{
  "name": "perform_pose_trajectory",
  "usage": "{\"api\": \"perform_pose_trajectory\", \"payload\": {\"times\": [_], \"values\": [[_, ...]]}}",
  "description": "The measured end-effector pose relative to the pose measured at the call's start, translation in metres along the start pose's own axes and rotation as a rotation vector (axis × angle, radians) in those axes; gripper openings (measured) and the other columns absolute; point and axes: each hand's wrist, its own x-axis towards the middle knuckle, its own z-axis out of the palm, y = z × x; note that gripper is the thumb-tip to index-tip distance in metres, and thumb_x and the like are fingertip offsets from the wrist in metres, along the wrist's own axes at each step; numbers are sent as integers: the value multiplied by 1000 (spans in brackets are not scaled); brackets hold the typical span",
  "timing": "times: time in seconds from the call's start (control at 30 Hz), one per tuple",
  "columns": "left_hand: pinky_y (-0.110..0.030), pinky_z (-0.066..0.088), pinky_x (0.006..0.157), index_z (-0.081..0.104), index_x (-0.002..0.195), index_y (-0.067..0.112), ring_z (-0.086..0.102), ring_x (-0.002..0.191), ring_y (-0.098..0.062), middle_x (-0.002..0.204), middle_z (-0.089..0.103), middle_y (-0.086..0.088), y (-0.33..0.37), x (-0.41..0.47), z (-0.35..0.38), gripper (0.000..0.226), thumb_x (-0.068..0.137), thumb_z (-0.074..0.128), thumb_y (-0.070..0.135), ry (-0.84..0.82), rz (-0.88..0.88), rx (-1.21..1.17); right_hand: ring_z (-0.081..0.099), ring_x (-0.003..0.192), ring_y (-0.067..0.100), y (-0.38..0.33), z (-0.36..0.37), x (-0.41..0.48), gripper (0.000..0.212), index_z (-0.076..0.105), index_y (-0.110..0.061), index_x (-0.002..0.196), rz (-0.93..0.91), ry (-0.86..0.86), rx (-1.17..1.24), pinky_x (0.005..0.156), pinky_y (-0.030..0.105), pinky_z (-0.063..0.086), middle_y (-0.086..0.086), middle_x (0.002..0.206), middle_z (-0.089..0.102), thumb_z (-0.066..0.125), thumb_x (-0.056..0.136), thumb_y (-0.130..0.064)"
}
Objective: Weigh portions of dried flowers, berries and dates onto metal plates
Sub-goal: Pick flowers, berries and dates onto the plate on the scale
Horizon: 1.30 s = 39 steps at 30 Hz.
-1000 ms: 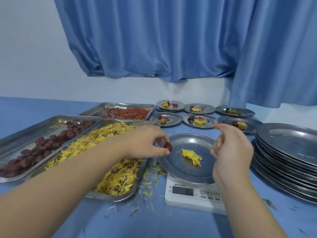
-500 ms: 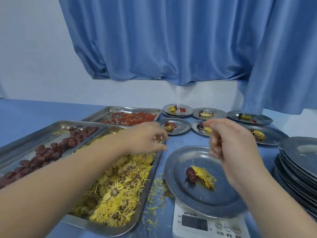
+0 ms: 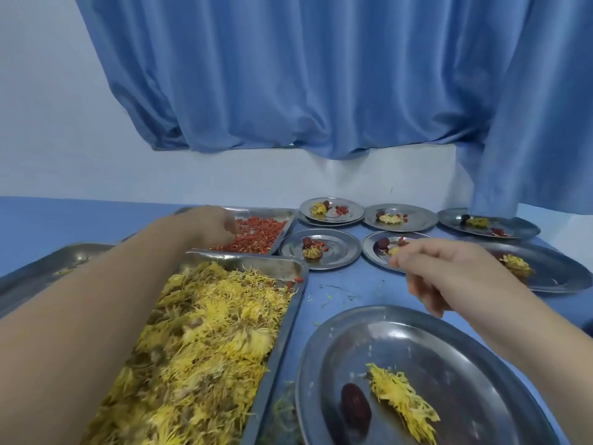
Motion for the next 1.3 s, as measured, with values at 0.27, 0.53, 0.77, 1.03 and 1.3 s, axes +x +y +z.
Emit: {"api": "perform_pose_trajectory", "payload": {"times": [0.27,0.53,0.77,1.03,1.3], "values": [[-41,45,101,67,118,14,58,113,-24,127,64,-8,-5,59,43,30,94,51,22,-94,-114,-30,47,40,12,19,0,11,14,71,-32,76,-45,-28,-39,40,21,39,0,53,60,58,77,-34],[-48,28,116,35,150,28,34,141,-30,158,31,-9,2,101,66,56,97,40,10,-155,-133,13,43,40,14,24,-4,15,15,72,-30,73,-44,8,3,40,22,36,1,50,57,58,77,-27],[-39,48,93,65,115,31,56,106,-23,130,58,-6,-8,99,70,38,87,62,6,-114,-169,-51,42,41,11,22,-9,16,17,73,-29,74,-75,31,1,39,19,35,0,51,57,57,72,-32],[-29,42,71,68,79,26,54,86,-15,96,60,3,-5,85,51,29,84,61,-2,-11,-145,-89,42,41,10,21,-10,15,15,73,-31,73,-68,37,-14,41,20,36,0,51,58,58,72,-34],[-34,54,77,70,78,18,62,85,-20,94,67,-5,5,67,36,19,82,71,-1,166,-194,-256,41,40,10,21,-13,16,15,72,-30,72,-85,30,-19,39,19,34,-1,51,58,58,70,-35]]}}
